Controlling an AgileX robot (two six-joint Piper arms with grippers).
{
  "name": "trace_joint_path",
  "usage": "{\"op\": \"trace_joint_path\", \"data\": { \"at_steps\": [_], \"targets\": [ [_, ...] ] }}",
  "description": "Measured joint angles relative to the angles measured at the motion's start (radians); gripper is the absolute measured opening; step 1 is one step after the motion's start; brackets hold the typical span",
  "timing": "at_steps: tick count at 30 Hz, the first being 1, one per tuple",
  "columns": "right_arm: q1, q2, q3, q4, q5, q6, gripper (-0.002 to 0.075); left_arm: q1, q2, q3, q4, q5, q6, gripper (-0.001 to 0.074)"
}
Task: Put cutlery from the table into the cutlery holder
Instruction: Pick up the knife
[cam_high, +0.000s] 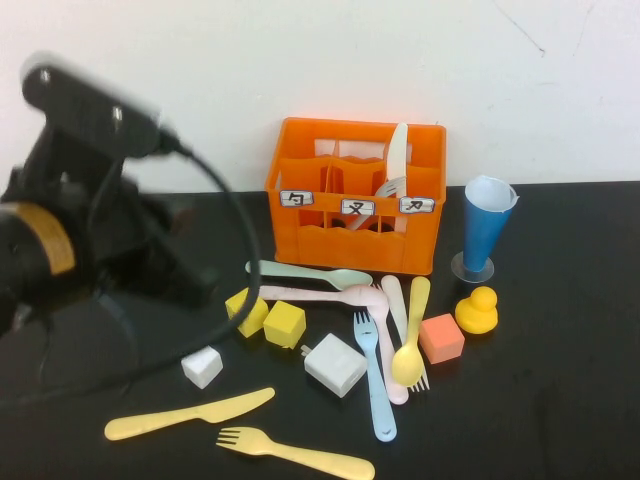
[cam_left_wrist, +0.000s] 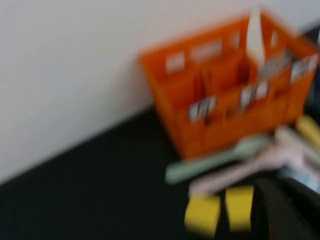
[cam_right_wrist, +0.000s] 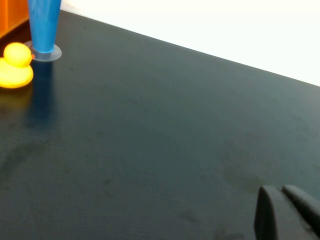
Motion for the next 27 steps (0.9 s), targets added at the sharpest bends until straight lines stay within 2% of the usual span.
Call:
{"op": "trace_joint_path", "data": {
  "at_steps": [4, 9, 12, 21, 27],
  "targets": [
    [0.0, 0.0, 0.0, 0.0, 0.0, 0.0, -0.0003, 0.0, -0.002, 0.0, -0.112, 0.26, 0.193, 0.0],
    [0.0, 0.0, 0.0, 0.0, 0.0, 0.0, -0.0003, 0.0, 0.057, 0.0, -0.35, 0.494, 0.538, 0.0],
    [0.0, 0.0, 0.0, 0.0, 0.0, 0.0, -0.0003, 0.0, 0.113, 0.0, -0.425, 0.597, 0.652, 0.0],
    [0.0, 0.0, 0.0, 0.0, 0.0, 0.0, -0.0003, 0.008, 0.257, -0.002, -0.409, 0.634, 0.624, 0.0],
    [0.0, 0.0, 0.0, 0.0, 0.0, 0.0, -0.0003, 0.07, 0.385, -0.007, -0.419, 0.602, 0.656, 0.0011]
  ]
}}
